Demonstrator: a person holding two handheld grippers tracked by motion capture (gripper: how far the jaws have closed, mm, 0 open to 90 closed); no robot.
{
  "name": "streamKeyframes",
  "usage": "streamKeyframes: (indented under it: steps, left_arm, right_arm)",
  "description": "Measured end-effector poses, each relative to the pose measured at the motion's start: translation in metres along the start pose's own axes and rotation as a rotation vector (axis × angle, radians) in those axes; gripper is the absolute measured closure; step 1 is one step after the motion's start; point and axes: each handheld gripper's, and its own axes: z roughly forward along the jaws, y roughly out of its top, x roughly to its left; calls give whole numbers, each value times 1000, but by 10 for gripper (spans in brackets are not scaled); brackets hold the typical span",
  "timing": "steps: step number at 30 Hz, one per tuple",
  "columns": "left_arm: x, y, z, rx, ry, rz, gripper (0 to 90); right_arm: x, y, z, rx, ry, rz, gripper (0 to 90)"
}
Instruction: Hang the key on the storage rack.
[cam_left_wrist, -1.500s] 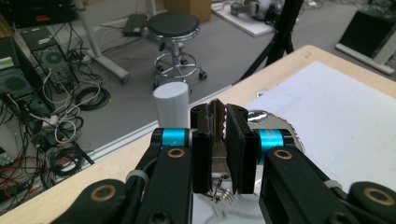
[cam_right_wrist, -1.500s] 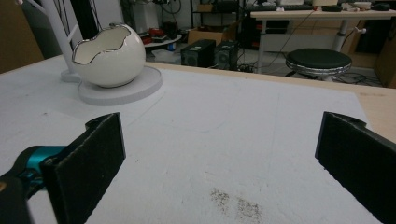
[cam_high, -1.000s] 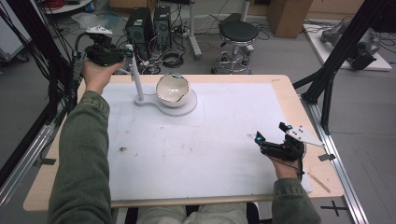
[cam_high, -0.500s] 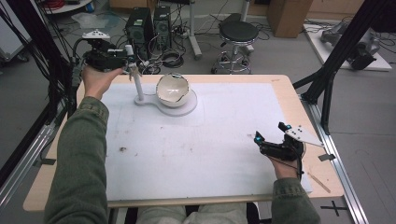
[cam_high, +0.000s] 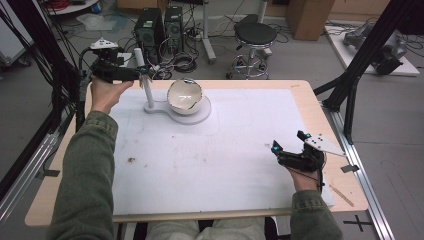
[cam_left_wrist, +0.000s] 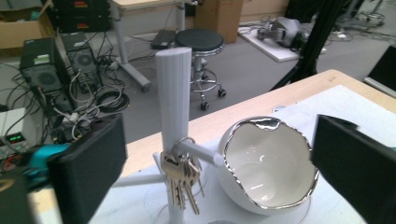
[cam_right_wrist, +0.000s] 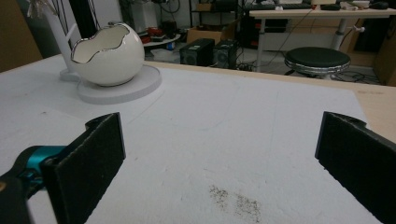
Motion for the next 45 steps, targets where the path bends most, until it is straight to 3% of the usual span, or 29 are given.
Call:
streamKeyframes:
  steps: [3, 5, 7, 14, 21, 31, 36, 45]
  left_arm:
    - [-1, -2, -2, 5, -17, -17, 16]
    - [-4, -4, -5, -18, 2, -6, 16]
    - [-5, -5, -8, -23, -21, -12, 16]
    - [-14, -16, -22, -54, -4, 38, 16]
    - [-16, -27, -30, -71, 14, 46, 17]
    - [-19, -48, -35, -74, -12, 35, 16]
    - [-26, -59, -40, -69, -20, 58, 16]
    - [-32, -74, -51, -98, -22, 60, 16]
  right_arm:
    - [0, 0, 0, -1, 0, 1, 5]
    - [0, 0, 0, 0, 0, 5, 5]
    - [0, 0, -1, 0, 0, 7, 5]
    - [0, 0, 0, -1, -2, 6, 5]
    - [-1, 0, 0, 0, 0, 16, 5]
    - [0, 0, 0, -1, 0, 20, 5]
    - [0, 0, 0, 0, 0, 17, 5]
    - [0, 0, 0, 0, 0, 19, 5]
